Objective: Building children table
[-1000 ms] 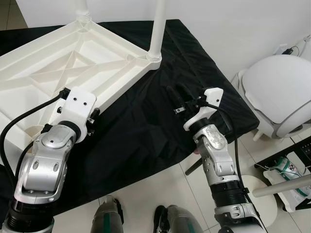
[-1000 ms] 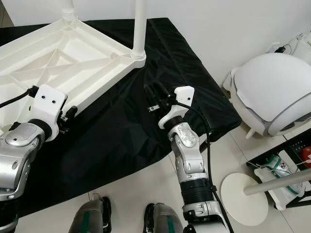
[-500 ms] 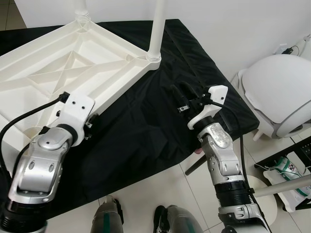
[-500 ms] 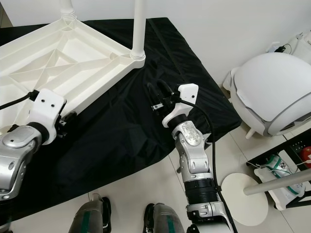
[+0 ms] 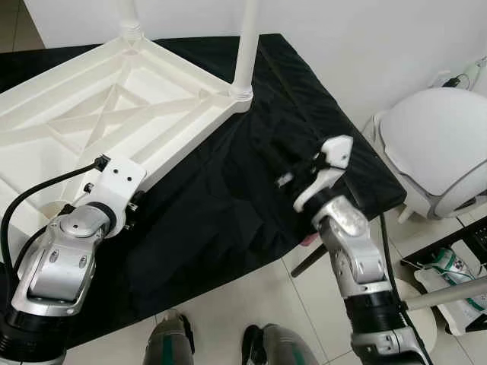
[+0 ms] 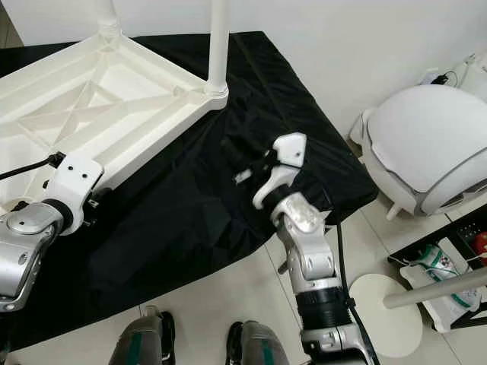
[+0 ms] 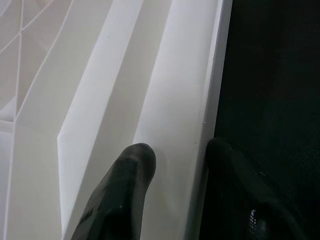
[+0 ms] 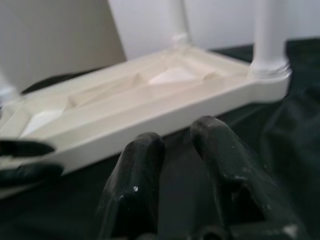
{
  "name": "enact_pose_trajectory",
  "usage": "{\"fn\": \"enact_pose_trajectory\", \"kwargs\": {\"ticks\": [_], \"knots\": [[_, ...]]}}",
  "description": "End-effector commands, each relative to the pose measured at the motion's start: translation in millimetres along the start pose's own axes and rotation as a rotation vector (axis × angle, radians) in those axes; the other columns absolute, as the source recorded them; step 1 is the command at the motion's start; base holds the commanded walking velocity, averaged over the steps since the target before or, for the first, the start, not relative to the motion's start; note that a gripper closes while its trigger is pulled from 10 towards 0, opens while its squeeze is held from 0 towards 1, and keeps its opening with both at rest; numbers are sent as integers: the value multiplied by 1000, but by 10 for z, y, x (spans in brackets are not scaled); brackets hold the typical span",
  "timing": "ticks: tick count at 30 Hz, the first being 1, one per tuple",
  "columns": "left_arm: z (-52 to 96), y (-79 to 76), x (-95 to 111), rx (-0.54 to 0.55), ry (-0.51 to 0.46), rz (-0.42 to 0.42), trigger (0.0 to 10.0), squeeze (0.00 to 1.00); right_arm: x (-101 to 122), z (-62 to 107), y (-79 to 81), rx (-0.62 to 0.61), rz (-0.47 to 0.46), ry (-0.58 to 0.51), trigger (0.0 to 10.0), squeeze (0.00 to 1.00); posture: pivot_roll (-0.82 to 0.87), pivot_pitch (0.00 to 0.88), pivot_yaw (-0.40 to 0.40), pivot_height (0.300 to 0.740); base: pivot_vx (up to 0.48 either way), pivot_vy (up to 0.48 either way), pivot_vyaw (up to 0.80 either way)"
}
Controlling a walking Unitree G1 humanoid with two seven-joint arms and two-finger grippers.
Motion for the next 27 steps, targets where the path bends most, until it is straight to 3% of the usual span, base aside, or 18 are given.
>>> {"fn": "enact_pose_trajectory", "kwargs": {"ticks": [1,5,6,7,9,27], "knots": [[-15,11,-43,4,28,3,10000,0,-1,27,19,28,1,18,10000,0,41,65,-51,740,0,0,0],[-22,7,-47,2,30,-6,10000,0,-38,62,48,65,11,50,10000,0,37,65,-49,740,0,0,0],[-30,12,-48,2,33,-4,6392,0,-52,78,42,67,16,59,10000,0,34,64,-46,740,0,0,0],[-30,12,-48,2,33,-4,6392,0,-52,78,42,67,16,59,10000,0,34,64,-46,740,0,0,0],[-45,28,-49,5,41,9,0,0,-61,92,31,62,18,66,10000,0,32,65,-43,740,0,0,0],[-113,16,97,41,31,85,0,0,-36,87,62,58,17,68,10000,0,23,56,-41,740,0,0,0]]}}
Point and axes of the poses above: a point about 5 cm out from each wrist's last joint towards the gripper, its own z axis pointing back from the gripper into the wrist, its own x axis along the axis of the wrist's last joint, y = z × x, the point moved 2 cm from there along -z, pointing out of the wrist towards the gripper, and after that the axes turned 12 degrees about -z, right-handed, at the moved point
